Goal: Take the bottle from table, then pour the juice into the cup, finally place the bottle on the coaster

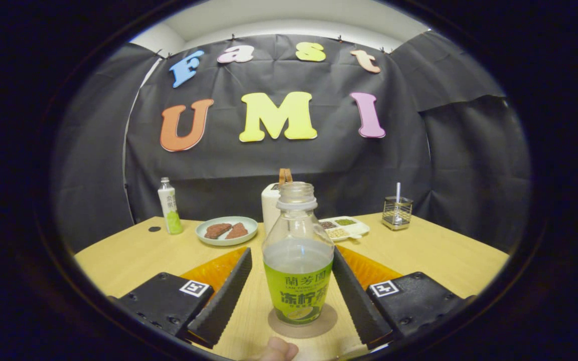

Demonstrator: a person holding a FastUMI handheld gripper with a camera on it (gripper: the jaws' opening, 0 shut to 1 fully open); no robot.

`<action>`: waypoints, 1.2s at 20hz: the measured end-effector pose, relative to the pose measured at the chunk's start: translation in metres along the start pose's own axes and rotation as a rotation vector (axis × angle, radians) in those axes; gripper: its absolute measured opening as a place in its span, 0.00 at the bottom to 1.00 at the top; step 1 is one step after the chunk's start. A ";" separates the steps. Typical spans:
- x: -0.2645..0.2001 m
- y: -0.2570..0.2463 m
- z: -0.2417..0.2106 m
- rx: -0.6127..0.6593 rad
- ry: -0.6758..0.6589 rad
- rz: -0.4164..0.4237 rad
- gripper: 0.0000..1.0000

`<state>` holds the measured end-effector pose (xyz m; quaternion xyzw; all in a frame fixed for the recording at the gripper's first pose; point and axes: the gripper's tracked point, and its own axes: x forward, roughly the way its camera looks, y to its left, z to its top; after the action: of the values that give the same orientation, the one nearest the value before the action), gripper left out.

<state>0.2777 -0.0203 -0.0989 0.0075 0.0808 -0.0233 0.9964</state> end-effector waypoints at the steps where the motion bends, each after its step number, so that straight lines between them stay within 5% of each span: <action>1: -0.006 0.005 0.004 0.014 -0.010 0.016 1.00; 24: -0.178 -0.030 0.082 -0.117 -0.133 -0.019 1.00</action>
<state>0.1142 -0.0441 0.0106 -0.0530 0.0158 -0.0284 0.9981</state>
